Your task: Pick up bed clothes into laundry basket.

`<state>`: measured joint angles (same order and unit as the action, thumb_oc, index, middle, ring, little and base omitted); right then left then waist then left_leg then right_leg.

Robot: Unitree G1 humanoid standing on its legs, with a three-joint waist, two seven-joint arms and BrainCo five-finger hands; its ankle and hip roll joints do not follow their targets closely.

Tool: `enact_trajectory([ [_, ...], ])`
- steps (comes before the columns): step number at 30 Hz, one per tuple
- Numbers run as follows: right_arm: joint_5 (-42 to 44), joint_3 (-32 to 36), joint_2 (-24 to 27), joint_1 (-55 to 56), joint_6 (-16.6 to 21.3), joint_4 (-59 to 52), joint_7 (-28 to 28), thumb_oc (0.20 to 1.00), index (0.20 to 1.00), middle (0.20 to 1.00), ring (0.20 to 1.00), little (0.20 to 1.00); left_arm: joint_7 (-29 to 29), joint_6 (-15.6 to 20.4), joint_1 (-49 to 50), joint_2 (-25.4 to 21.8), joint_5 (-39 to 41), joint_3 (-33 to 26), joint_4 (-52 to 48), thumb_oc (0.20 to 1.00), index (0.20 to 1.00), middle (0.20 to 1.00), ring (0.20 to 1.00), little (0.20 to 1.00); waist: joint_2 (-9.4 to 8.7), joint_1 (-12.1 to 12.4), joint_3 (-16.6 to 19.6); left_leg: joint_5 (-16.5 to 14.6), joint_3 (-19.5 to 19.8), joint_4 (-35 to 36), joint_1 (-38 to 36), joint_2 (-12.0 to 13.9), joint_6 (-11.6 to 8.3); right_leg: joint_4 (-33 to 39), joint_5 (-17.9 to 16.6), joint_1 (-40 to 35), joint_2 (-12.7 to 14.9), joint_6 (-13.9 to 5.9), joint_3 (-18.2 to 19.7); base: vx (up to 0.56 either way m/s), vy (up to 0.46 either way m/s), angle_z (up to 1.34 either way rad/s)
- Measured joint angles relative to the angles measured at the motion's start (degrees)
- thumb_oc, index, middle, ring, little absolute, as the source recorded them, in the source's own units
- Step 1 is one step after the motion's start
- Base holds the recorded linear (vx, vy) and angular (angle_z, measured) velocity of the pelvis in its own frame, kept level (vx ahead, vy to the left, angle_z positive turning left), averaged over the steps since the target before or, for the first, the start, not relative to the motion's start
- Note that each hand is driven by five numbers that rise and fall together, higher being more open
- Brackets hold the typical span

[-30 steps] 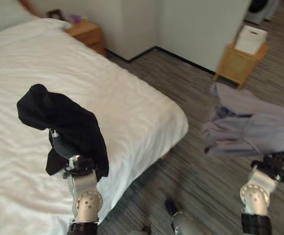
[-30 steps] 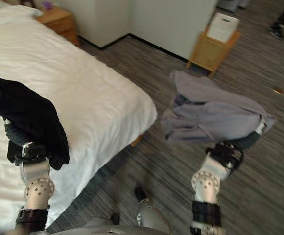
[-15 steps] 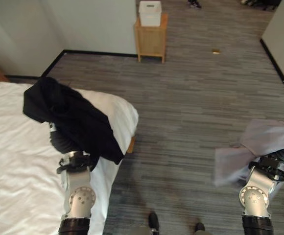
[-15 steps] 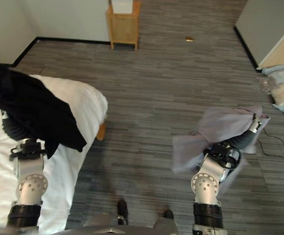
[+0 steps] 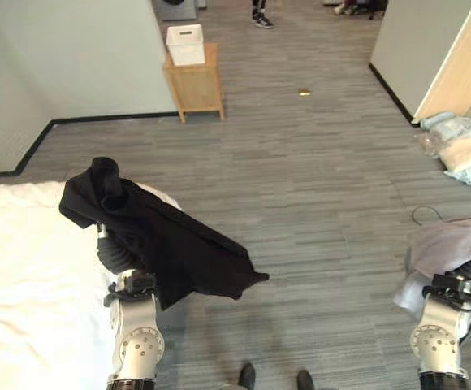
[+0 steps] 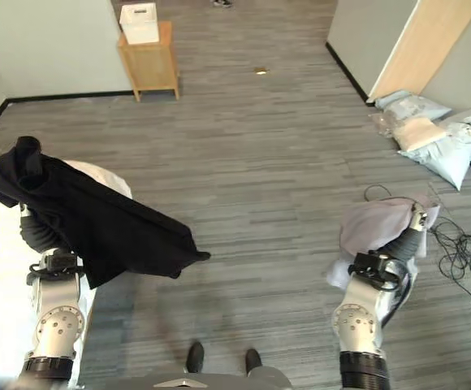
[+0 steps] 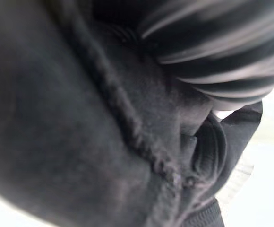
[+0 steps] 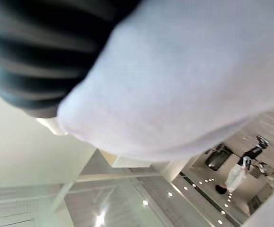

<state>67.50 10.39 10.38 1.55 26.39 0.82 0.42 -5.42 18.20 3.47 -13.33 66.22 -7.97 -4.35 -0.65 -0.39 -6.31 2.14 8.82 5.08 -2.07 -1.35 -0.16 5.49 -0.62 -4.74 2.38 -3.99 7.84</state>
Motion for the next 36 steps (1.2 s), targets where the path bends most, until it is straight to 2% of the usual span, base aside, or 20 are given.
enact_trajectory([
  [11,0.03,-0.1,-0.08,-2.24,-0.26,-0.36,0.01,0.2,0.2,0.2,0.2,0.2,0.67,0.09,0.2,0.01,0.03,-2.48,0.04,0.2,0.2,0.2,0.2,0.2,0.04,2.05,-0.06,-0.36,-1.28,0.14,0.0,-0.25,0.37,-0.67,0.0,1.01,0.13,-0.24,1.4,0.08,0.078,-0.07],
  [12,0.03,-0.39,-0.12,-2.83,-0.26,-0.38,0.04,0.2,0.2,0.2,0.2,0.2,0.85,0.25,0.21,-0.02,0.04,-2.86,0.08,0.2,0.2,0.2,0.2,0.2,0.31,2.29,-0.22,-0.75,-2.02,0.05,0.28,-0.12,0.92,-3.83,1.41,3.04,-0.19,-0.46,2.09,0.12,0.078,-0.27],
  [16,0.03,-2.43,-1.01,-1.84,-0.21,-3.86,0.4,0.2,0.2,0.2,0.2,0.2,2.21,1.54,-2.38,-0.2,0.04,0.62,2.36,0.2,0.2,0.2,0.2,0.2,2.46,0.65,-3.83,-3.53,-2.04,-3.36,3.1,-1.43,4.3,-45.05,4.95,29.11,-1.19,-5.9,-1.27,0.37,-0.004,-0.13],
  [17,0.05,-2.25,-2.86,-2.11,0.41,-5.43,0.85,0.2,0.2,0.2,0.2,0.2,2.14,1.86,-4.27,-0.79,0.22,1.46,3.98,0.2,0.2,0.2,0.2,0.2,-0.61,-1.54,-3.31,-10.26,-3.85,-16.53,10.75,-5.43,5.76,-32.69,5.96,34.82,3.65,-6.52,-2.83,0.73,-0.2,-0.08],
  [18,0.73,-1.79,-2.8,-3.18,-0.04,-4.48,0.79,0.2,0.2,0.2,0.2,0.2,2.1,1.14,-6.45,1.87,0.59,1.64,9.72,0.2,0.2,0.2,0.2,0.2,0.18,-1.12,-5.41,-16.86,-8.07,-27.9,14.88,-4.34,5.65,-19.21,5.93,36.73,3.91,-4.67,-4.38,0.73,-0.311,0.01],
  [19,0.76,-0.9,-3.47,-3.09,0.2,-4.47,0.61,0.2,0.2,0.2,0.2,0.2,2.1,1.05,-6.64,3.16,0.65,1.87,11.25,0.2,0.2,0.2,0.2,0.2,1.66,-1.44,-5.61,-17.84,-7.31,-28.49,15.12,-2.97,4.83,-13.67,5.16,36.49,4.24,-3.71,-7.04,0.59,-0.319,0.01],
  [21,1.34,0.97,-3.43,-2.34,0.55,-4.41,-0.05,0.2,0.2,0.2,0.2,0.2,2.0,0.53,-6.51,3.65,0.73,4.85,11.27,0.2,0.2,0.2,0.2,0.2,3.62,-2.76,-5.53,-18.48,-2.94,-25.67,12.83,1.43,3.6,-19.07,4.43,34.29,3.75,-1.49,-11.45,0.63,-0.426,0.64],
  [22,1.64,-0.37,-3.56,-1.71,0.84,-3.64,0.02,0.2,0.2,0.2,0.2,0.2,1.96,0.26,-5.07,3.07,1.18,6.35,10.66,0.2,0.2,0.2,0.2,0.2,2.3,-2.77,-5.4,-16.07,-4.03,-28.43,9.14,4.1,-2.43,-25.63,5.44,26.02,2.29,2.25,-13.07,0.56,-0.497,0.9],
  [23,1.7,-0.6,-2.11,-3.16,1.56,1.46,0.37,0.2,0.2,0.2,0.2,0.2,0.74,0.17,-3.89,3.88,1.14,7.55,8.93,0.2,0.2,0.2,0.2,0.2,0.93,-2.9,-3.74,-8.69,-3.41,-55.01,19.61,7.17,-5.49,-24.57,8.44,17.48,-2.49,4.12,-13.71,0.54,-0.516,0.15],
  [24,2.0,-1.01,-1.87,-4.34,2.01,2.19,0.44,0.2,0.2,0.2,0.2,0.2,-0.04,0.63,-1.15,3.68,1.19,6.55,7.05,0.2,0.2,0.2,0.2,0.2,-0.05,-1.26,-2.15,8.26,-2.71,-66.31,26.89,9.11,-4.81,-27.56,10.0,17.56,-5.14,8.01,-11.81,0.63,-0.491,-0.13],
  [25,2.28,-1.9,-1.62,-3.41,2.1,1.84,0.42,0.2,0.2,0.2,0.2,0.2,0.17,0.26,0.04,2.06,1.46,6.13,6.04,0.2,0.2,0.2,0.2,0.2,-1.69,-0.71,-1.47,16.61,-1.43,-70.31,30.98,7.88,-3.13,-28.15,11.82,16.87,-5.62,11.26,-10.56,0.62,-0.352,-0.54],
  [26,2.45,0.39,-1.68,-2.72,1.97,1.27,0.22,0.2,0.2,0.2,0.2,0.2,-0.01,-0.84,0.86,0.61,1.7,5.98,4.37,0.2,0.2,0.2,0.2,0.2,-3.02,-0.01,-1.89,9.55,-4.44,-73.25,36.41,5.72,-1.16,-26.22,12.35,15.13,-5.8,12.74,-9.33,0.55,-0.148,-0.2],
  [27,2.87,3.78,-1.81,-3.49,2.09,0.93,-0.26,0.2,0.2,0.2,0.2,0.2,0.0,-1.17,0.84,0.96,1.72,5.73,3.85,0.2,0.2,0.2,0.2,0.2,-3.33,1.65,-3.06,5.7,-8.89,-72.63,40.91,4.17,0.76,-22.72,11.64,12.62,-5.7,13.94,-7.88,0.47,-0.031,-0.47],
  [28,3.26,6.65,-1.95,-5.52,2.86,1.51,-0.69,0.2,0.2,0.2,0.2,0.2,0.07,-1.02,1.45,1.44,2.16,4.82,4.89,0.2,0.2,0.2,0.2,0.2,-3.74,3.91,-4.86,2.41,-14.0,-57.76,41.73,0.66,1.35,-16.67,8.76,6.61,-5.04,9.69,-5.26,0.55,0.008,-0.79],
  [30,3.13,-0.37,0.08,-4.42,2.69,1.56,-0.63,0.2,0.2,0.2,0.2,0.2,0.08,-0.79,2.82,0.83,2.73,3.09,6.69,0.2,0.2,0.2,0.2,0.2,-0.92,4.03,-3.03,0.93,-14.86,-23.79,36.25,-5.17,2.83,-10.03,8.66,-6.67,-9.65,6.84,-4.63,0.88,-0.001,-0.9],
  [31,2.74,-3.46,1.27,-3.41,2.59,1.28,-0.52,0.2,0.2,0.2,0.2,0.2,-0.37,-0.68,2.91,-0.36,2.73,3.0,6.62,0.2,0.2,0.2,0.2,0.2,-0.93,4.53,-0.44,-2.76,-17.32,-16.2,35.82,-7.34,4.49,-5.53,11.8,-11.6,-9.98,1.91,-4.36,0.97,-0.014,-1.03],
  [32,1.75,-4.44,2.07,-3.81,2.07,1.95,-0.46,0.2,0.2,0.2,0.2,0.2,-0.57,-0.76,2.67,0.09,2.72,2.93,6.79,0.2,0.2,0.2,0.2,0.2,-1.29,4.95,1.06,-8.08,-22.9,-11.14,33.47,-9.26,6.58,-3.07,13.18,-15.19,-10.7,0.38,-4.12,0.81,-0.004,-0.82],
  [34,1.45,-4.44,1.68,-0.92,1.59,2.08,-1.42,0.2,0.2,0.2,0.2,0.2,-0.56,-1.05,2.46,1.62,2.68,4.38,6.64,0.2,0.2,0.2,0.2,0.2,1.2,2.57,2.8,-10.42,-27.8,-7.06,22.36,-11.29,15.6,-12.12,12.66,-18.49,-17.97,-0.25,-4.96,0.83,0.135,0.11],
  [35,1.47,-2.71,-0.29,-0.36,1.23,2.06,-1.77,0.2,0.2,0.2,0.2,0.2,-0.13,-1.71,0.34,0.75,2.74,5.82,7.07,0.2,0.2,0.2,0.2,0.2,-1.76,1.33,2.27,-6.27,-25.98,-8.28,20.97,-11.73,15.87,-20.81,17.64,-16.93,-15.96,0.0,-6.02,0.79,0.252,-0.29],
  [36,0.83,-2.71,-1.13,-0.66,-0.51,0.24,-1.46,0.2,0.2,0.2,0.2,0.2,0.02,-2.97,0.93,1.1,2.62,9.12,5.23,0.2,0.2,0.2,0.2,0.2,-0.88,2.9,1.63,-4.43,-24.85,-14.69,20.21,-10.39,16.01,-41.58,19.57,-9.1,-8.19,-0.75,-8.62,0.49,0.177,-0.62],
])
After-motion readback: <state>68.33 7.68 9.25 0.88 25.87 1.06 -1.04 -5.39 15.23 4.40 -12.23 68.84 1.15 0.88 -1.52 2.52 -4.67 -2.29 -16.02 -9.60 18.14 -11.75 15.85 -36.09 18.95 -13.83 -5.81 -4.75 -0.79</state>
